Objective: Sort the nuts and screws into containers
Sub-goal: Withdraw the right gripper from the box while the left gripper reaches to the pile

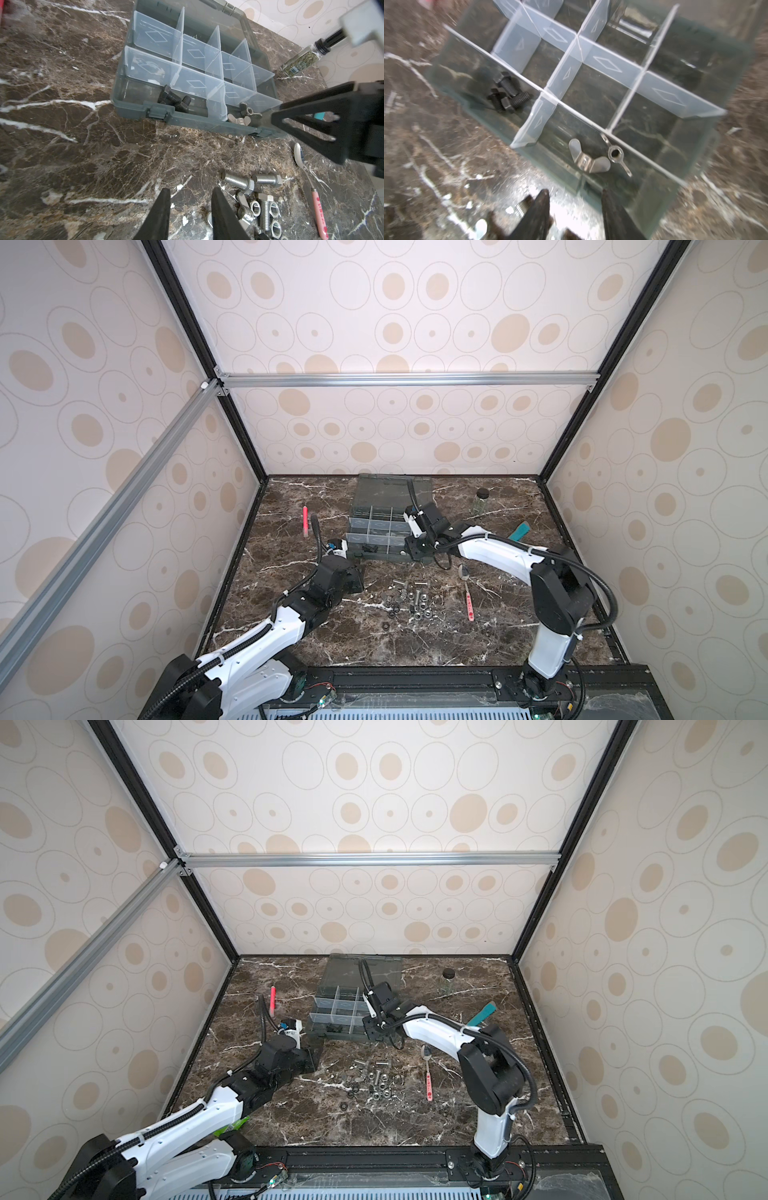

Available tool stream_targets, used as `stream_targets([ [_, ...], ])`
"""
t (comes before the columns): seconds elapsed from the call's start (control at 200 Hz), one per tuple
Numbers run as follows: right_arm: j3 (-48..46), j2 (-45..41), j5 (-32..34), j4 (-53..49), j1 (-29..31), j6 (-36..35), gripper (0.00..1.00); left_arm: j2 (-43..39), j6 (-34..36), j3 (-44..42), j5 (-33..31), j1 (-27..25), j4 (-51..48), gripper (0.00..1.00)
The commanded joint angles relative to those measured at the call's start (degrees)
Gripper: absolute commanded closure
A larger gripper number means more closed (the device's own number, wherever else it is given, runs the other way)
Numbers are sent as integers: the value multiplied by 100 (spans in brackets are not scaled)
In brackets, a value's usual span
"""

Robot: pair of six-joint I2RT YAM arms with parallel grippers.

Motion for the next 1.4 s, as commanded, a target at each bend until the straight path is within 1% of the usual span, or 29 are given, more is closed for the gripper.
stream_targets([
  [0.0, -334, -720, 113, -28, -11, 201, 54, 208, 200, 134, 327, 39, 414, 66],
  [0.11, -707, -1212, 84, -229, -11, 238, 53, 472, 569, 282, 587, 5, 506, 66],
  [0.185, -959, -1447, 57, -412, -12, 274, 53, 619, 1038, 511, 635, -66, 260, 66],
  [0.265, -1261, -1725, 167, -574, -17, 387, 53, 706, 1521, 712, 652, -134, 5, 65],
  [0.41, -1963, -2324, 400, -392, -11, 783, 53, 781, 2117, 884, 910, -203, -169, 66],
  [0.61, -2274, -2684, 600, -452, -21, 1015, 53, 990, 2224, 978, 1000, -354, -274, 66],
  [0.84, -2348, -2799, 619, -549, -18, 1087, 53, 1144, 1998, 942, 936, -717, -171, 66],
  [0.945, -2421, -2880, 666, -561, -20, 1131, 53, 1261, 2203, 1046, 1003, -821, -233, 66],
  [1.0, -2466, -2943, 767, -562, -20, 1139, 53, 1379, 2435, 1222, 1038, -847, -473, 65],
  [1.115, -2502, -3091, 986, -671, -29, 1085, 53, 1660, 3104, 1597, 1344, -927, -921, 64],
  [1.395, -2625, -3549, 1307, -924, -156, 1030, 53, 2112, 4789, 2252, 1210, -1070, -1958, 63],
])
